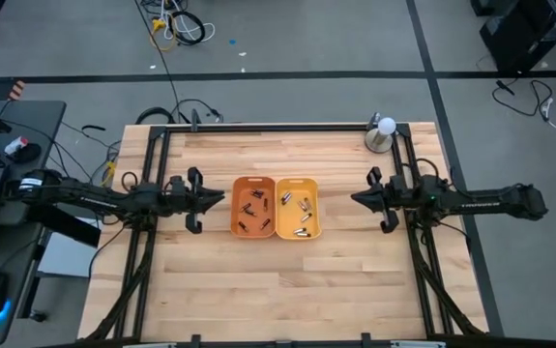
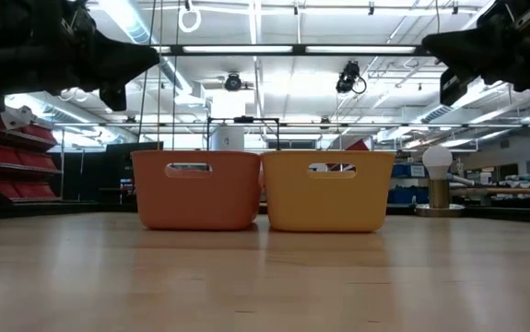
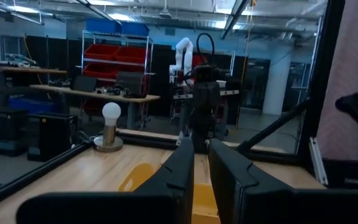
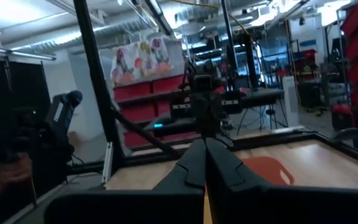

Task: Sort batteries
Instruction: Return to Home Position

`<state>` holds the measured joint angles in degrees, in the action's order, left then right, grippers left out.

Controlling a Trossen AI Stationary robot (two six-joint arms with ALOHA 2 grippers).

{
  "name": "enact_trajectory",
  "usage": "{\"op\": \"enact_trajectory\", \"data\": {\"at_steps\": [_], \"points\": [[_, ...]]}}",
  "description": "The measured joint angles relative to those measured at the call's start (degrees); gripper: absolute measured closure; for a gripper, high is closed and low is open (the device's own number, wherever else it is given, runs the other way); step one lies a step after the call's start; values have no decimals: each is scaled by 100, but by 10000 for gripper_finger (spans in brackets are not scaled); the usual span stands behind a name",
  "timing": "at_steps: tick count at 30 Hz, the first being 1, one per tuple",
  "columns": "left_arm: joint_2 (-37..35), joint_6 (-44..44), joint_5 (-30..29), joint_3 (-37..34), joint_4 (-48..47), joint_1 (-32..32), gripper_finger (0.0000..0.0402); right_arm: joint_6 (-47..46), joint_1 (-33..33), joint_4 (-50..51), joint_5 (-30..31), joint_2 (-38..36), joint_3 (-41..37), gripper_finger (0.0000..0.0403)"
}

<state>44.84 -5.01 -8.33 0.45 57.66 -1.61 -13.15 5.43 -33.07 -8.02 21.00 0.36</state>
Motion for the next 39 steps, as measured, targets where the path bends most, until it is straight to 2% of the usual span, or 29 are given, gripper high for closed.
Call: {"op": "enact_trajectory", "data": {"at_steps": [4,11,15,27,33,39], "points": [[-19,-269,-233,0,133,0,356,9,0,45,-81,-172,0,403],[-317,-426,-278,0,-61,0,356,13,87,206,-113,-503,0,403],[-686,-556,-289,0,-677,6,356,15,257,359,-121,-716,0,403],[-2348,-576,-239,0,-2447,7,356,-64,751,445,-683,-1030,0,403],[-3201,-576,-239,221,-3917,7,356,-224,837,450,-721,-1030,0,403],[-3757,-611,-282,256,-4662,0,356,-182,837,780,-839,-1030,2,403]]}}
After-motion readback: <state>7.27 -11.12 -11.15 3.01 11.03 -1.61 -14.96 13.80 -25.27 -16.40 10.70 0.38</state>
